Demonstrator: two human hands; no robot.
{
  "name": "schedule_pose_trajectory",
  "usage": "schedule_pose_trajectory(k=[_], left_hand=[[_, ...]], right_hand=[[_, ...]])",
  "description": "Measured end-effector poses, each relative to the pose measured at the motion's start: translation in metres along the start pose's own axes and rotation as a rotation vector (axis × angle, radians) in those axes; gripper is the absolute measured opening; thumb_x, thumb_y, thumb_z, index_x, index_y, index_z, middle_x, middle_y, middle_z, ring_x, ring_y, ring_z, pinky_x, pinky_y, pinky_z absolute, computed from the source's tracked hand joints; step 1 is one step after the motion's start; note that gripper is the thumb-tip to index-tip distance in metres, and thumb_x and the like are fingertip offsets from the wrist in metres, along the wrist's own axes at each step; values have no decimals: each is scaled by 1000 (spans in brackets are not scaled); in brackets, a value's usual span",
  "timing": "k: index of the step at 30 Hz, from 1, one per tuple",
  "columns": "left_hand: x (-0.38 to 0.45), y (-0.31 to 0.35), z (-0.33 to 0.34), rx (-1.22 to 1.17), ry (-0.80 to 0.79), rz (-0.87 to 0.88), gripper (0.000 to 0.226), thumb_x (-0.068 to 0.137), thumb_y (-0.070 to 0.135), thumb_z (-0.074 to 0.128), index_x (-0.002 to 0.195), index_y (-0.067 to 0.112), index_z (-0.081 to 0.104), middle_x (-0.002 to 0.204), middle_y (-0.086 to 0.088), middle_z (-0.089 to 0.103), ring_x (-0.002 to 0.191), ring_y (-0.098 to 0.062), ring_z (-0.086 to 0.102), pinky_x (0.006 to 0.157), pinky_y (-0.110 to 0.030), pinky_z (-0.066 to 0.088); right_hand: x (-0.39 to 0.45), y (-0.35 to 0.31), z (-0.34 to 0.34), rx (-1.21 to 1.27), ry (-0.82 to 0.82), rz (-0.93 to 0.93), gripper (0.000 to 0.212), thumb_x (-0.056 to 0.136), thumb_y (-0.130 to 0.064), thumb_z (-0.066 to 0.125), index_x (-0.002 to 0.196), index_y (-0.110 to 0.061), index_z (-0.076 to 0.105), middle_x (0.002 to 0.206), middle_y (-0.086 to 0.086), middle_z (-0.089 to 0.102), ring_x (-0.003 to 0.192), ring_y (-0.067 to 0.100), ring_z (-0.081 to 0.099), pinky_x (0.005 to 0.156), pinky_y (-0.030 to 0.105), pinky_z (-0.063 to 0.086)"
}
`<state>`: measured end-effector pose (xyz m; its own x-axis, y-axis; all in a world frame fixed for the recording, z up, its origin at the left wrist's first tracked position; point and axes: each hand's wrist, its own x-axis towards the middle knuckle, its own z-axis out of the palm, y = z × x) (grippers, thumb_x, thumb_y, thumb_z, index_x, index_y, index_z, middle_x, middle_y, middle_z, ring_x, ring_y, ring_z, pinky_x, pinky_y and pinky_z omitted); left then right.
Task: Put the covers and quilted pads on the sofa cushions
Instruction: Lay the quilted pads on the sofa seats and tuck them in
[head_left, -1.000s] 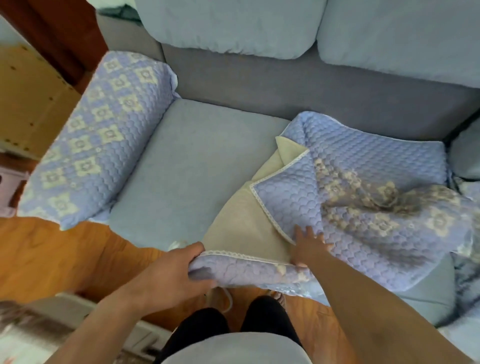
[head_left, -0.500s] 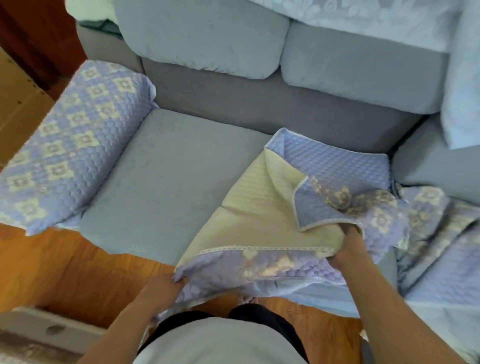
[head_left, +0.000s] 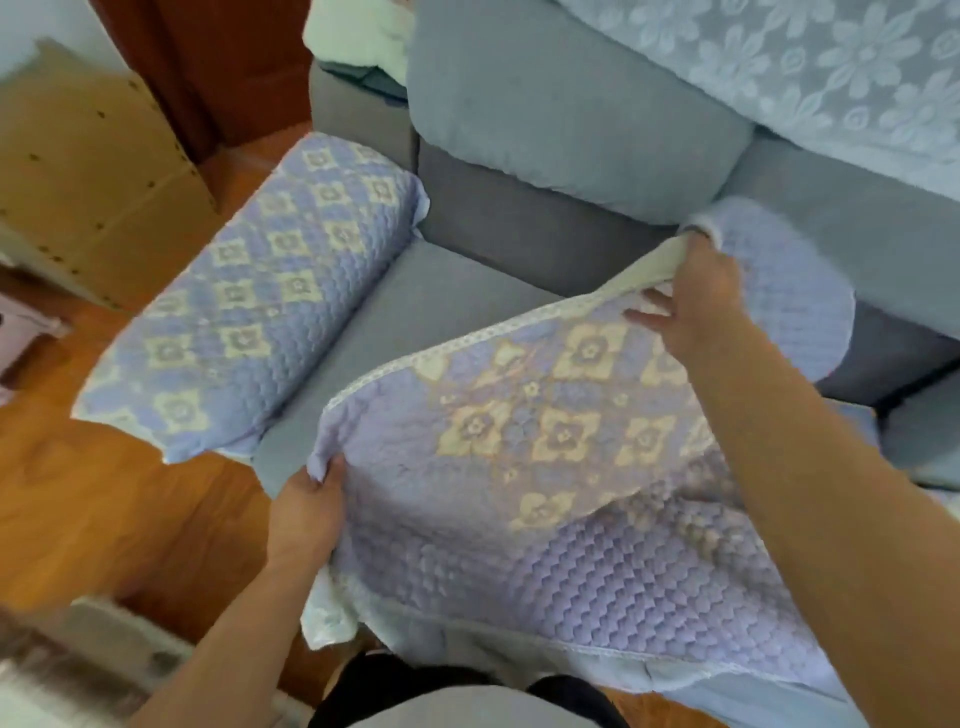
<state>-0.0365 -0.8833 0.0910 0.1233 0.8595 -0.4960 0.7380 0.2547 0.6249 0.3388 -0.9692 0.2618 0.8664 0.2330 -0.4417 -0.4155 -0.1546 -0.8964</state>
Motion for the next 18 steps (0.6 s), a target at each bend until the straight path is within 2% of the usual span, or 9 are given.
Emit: schedule_pose_trajectory(k=[3, 6, 8, 9, 10, 12, 14, 16, 18], left_hand=[[93, -49, -51, 193, 45, -52, 48, 99, 57, 46, 90, 11, 58, 85, -12, 64, 81, -37, 63, 69, -40, 46], [202, -102, -73, 347, -11, -93, 48, 100, 54, 42, 108, 12, 64, 97, -12, 68, 91, -34, 66, 79, -43, 52], [260, -122, -71, 357, -44, -80, 52, 100, 56, 38, 110, 13, 65, 99, -12, 70, 90, -31, 67, 84, -42, 54], [278, -127, -66, 363, -40, -56, 49, 100, 56, 40, 106, 13, 64, 94, -12, 68, 85, -31, 66, 80, -41, 55], [294, -136, -57, 369, -53, -54, 44, 101, 52, 43, 107, 13, 62, 92, -10, 66, 82, -31, 63, 77, -40, 54], [307, -154, -33, 352, -155, -31, 35, 106, 33, 38, 129, 13, 55, 105, -15, 61, 92, -33, 58, 81, -40, 50], [310, -184, -13, 405, -227, -59, 42, 107, 21, 33, 147, 11, 39, 126, -20, 54, 108, -38, 58, 87, -43, 51], [305, -201, -7, 371, -178, 20, 47, 105, 32, 39, 150, 18, 32, 132, -12, 53, 109, -33, 60, 82, -42, 54], [302, -204, -3, 483, -131, 221, 62, 101, 38, 47, 155, 25, 20, 136, -11, 50, 111, -32, 60, 81, -44, 54]], right_hand=[[30, 57, 129, -171, -168, 178, 45, 106, -42, 39, 146, -22, 35, 129, 4, 41, 118, 35, 55, 68, 52, 59], [66, 96, 245, -254, -198, 241, 25, 106, -24, 38, 118, -6, 51, 128, 14, 55, 96, 33, 65, 60, 46, 61], [95, 124, 313, -233, -220, 219, 24, 107, -21, 39, 97, -3, 53, 125, 14, 59, 87, 27, 63, 81, 39, 60], [105, 141, 339, -196, -244, 198, 23, 108, -25, 41, 102, -7, 54, 120, 10, 57, 92, 28, 62, 88, 42, 58], [118, 163, 358, -194, -290, 164, 24, 107, -32, 42, 118, -15, 54, 116, 4, 54, 98, 28, 61, 88, 44, 57], [133, 212, 377, -370, -398, 123, 51, 106, -43, 42, 153, -34, 27, 123, -5, 46, 105, 25, 57, 84, 44, 55], [145, 273, 379, -641, -465, 113, 74, 103, -44, 50, 159, -37, 3, 147, -3, 39, 123, 27, 51, 92, 47, 51], [147, 328, 365, -942, -533, 77, 84, 101, -37, 57, 160, -31, -2, 158, 3, 33, 133, 30, 46, 97, 44, 48], [141, 375, 336, -1184, -642, 65, 83, 101, -31, 57, 161, -24, 1, 165, 6, 20, 139, 31, 42, 91, 35, 46]])
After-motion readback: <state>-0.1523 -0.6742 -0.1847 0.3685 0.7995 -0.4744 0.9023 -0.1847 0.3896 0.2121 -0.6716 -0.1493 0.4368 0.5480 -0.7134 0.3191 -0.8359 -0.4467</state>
